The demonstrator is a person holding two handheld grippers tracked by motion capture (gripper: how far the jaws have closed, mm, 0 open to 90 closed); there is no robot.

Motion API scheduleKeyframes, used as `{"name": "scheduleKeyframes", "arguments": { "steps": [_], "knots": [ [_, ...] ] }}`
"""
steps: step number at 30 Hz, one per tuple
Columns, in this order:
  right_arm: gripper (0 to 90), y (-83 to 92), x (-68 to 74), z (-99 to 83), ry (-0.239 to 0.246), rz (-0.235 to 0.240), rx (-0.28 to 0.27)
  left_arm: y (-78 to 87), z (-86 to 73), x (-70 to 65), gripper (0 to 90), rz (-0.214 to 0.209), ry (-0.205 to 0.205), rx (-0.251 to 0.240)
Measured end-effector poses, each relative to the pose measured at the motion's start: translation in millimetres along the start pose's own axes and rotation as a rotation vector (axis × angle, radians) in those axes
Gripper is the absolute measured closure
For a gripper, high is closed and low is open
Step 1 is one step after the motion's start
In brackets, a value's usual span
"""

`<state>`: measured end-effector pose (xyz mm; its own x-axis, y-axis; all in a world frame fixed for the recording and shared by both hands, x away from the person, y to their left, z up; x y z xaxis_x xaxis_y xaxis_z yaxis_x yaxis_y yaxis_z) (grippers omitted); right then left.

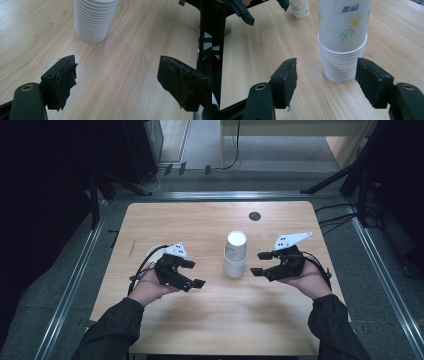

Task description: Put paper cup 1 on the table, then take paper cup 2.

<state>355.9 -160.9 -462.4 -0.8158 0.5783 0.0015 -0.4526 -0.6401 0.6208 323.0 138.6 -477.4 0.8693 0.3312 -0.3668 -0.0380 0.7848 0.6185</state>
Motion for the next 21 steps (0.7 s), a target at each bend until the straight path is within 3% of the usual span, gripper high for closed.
{"name": "scheduleKeyframes", "arguments": {
  "steps": [4,8,13,21],
  "knots": [
    [32.7,2.6,-5.9,5.0,-0.005,0.003,-0.01,0.2,0.6,-0.3,15.8,-0.014,0.002,-0.011],
    [32.3,4.2,-12.7,15.7,0.009,-0.009,-0.009,-2.9,0.4,-2.0,15.8,-0.008,-0.01,0.004],
    [30.4,2.2,-19.2,28.7,0.034,-0.003,-0.009,-5.3,0.2,-3.5,15.8,-0.033,-0.012,0.011],
    [26.9,-7.6,-24.2,41.7,0.055,0.024,0.039,-5.6,-0.3,-3.0,15.9,-0.034,-0.016,0.015]
  ]
}}
Point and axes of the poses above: each handheld gripper's, and its own axes: y roughly backward along the jaws, z roughly out of its top, x roughly to its left, the point moved 4 cm from there along -y, roughly forward along the jaws, and after that the axes turned 13 degrees about -z, right-handed, at the moved point
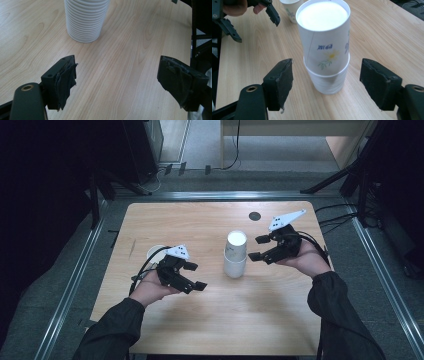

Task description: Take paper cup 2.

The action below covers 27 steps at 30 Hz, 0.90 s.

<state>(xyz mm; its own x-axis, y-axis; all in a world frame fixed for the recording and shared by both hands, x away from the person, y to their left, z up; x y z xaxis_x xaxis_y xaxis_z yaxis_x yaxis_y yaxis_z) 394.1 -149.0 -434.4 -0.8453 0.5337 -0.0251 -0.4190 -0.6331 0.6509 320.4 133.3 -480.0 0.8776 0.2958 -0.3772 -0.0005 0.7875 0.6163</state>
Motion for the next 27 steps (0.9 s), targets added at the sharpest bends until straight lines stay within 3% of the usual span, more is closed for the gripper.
{"name": "scheduleKeyframes", "arguments": {
  "steps": [6,17,19,27],
  "knots": [
    [26.5,-10.4,-0.2,14.6,0.044,0.031,0.026,2.2,-2.1,0.0,20.1,-0.006,0.016,-0.01],
    [25.9,-28.4,-1.6,34.5,0.112,0.058,0.129,4.3,-1.3,-0.1,20.7,-0.017,0.016,-0.02],
    [25.9,-33.3,-1.6,37.5,0.143,0.053,0.173,4.4,-1.5,0.2,20.7,-0.018,0.02,-0.023],
    [26.0,-46.8,3.9,42.9,0.165,0.083,0.25,3.2,-1.5,-0.5,20.7,-0.021,0.012,-0.016]
  ]
}}
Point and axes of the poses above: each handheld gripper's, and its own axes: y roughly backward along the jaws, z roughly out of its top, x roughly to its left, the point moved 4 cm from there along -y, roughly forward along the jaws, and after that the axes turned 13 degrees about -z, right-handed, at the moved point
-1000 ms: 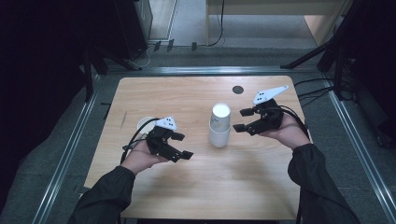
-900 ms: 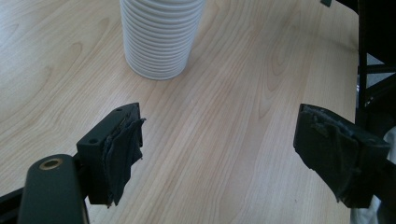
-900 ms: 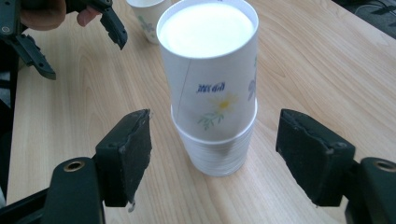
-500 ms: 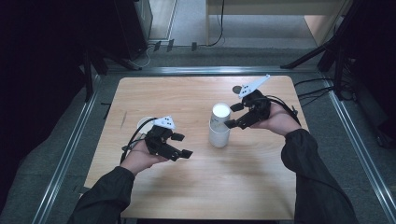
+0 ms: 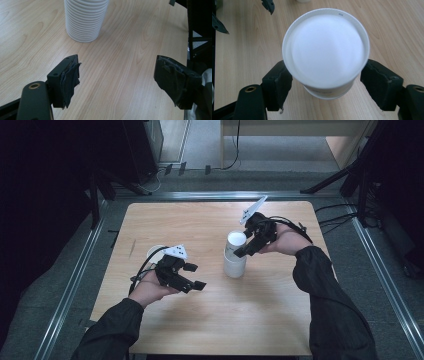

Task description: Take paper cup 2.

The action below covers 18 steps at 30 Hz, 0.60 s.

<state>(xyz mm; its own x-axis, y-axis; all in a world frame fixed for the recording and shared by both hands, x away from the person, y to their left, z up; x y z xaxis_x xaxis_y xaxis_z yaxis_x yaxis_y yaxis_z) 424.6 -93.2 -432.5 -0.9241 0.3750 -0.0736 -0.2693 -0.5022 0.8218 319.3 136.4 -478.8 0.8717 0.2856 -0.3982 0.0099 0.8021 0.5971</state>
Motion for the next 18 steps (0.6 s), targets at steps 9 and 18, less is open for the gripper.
{"name": "scheduleKeyframes", "arguments": {
  "steps": [9,18],
  "knots": [
    [26.5,-4.8,2.1,12.6,0.058,-0.015,0.032,0.6,2.1,-4.6,20.7,-0.017,-0.015,-0.014],
    [30.0,-2.2,2.1,14.8,0.058,-0.023,0.054,0.4,3.3,-7.1,20.7,-0.017,-0.027,-0.015]
  ]
}}
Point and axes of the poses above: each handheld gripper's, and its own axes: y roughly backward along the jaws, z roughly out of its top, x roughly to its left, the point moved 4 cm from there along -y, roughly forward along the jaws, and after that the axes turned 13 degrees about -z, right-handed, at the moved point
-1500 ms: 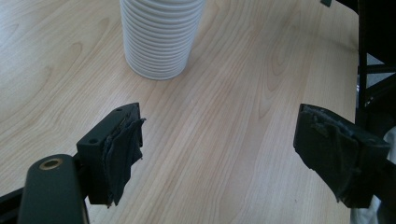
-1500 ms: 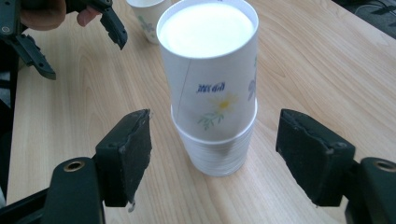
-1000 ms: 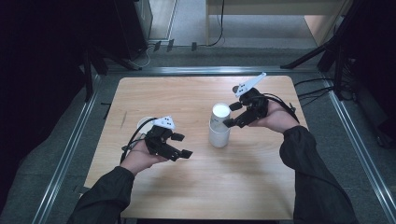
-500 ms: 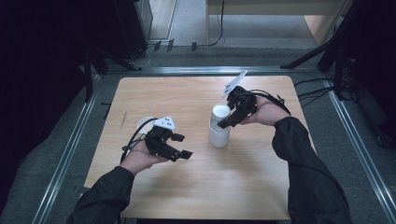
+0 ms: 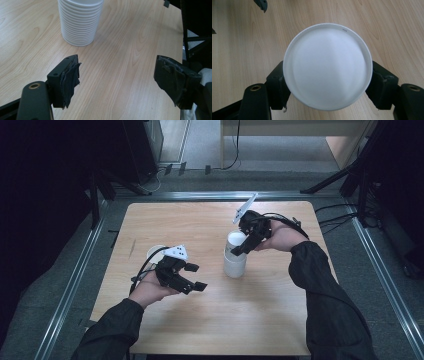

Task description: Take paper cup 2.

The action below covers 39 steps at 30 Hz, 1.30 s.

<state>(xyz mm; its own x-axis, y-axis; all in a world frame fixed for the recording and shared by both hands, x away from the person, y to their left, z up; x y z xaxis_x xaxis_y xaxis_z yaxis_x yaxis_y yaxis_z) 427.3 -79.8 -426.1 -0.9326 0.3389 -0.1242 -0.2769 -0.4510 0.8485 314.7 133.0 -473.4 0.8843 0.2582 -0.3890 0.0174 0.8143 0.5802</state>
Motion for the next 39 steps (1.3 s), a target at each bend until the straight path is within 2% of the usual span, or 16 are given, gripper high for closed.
{"name": "scheduleKeyframes", "arguments": {
  "steps": [14,24,39],
  "knots": [
    [31.8,6.6,-0.1,3.9,0.023,-0.018,0.005,0.2,0.4,-1.0,20.7,0.0,-0.003,0.002],
    [32.0,11.7,-0.9,7.3,0.019,-0.022,0.01,1.2,0.6,-0.5,20.7,0.001,-0.001,-0.004],
    [32.3,31.7,0.2,17.4,0.013,-0.035,0.027,2.9,1.4,0.3,20.7,-0.011,0.011,-0.014]
  ]
}}
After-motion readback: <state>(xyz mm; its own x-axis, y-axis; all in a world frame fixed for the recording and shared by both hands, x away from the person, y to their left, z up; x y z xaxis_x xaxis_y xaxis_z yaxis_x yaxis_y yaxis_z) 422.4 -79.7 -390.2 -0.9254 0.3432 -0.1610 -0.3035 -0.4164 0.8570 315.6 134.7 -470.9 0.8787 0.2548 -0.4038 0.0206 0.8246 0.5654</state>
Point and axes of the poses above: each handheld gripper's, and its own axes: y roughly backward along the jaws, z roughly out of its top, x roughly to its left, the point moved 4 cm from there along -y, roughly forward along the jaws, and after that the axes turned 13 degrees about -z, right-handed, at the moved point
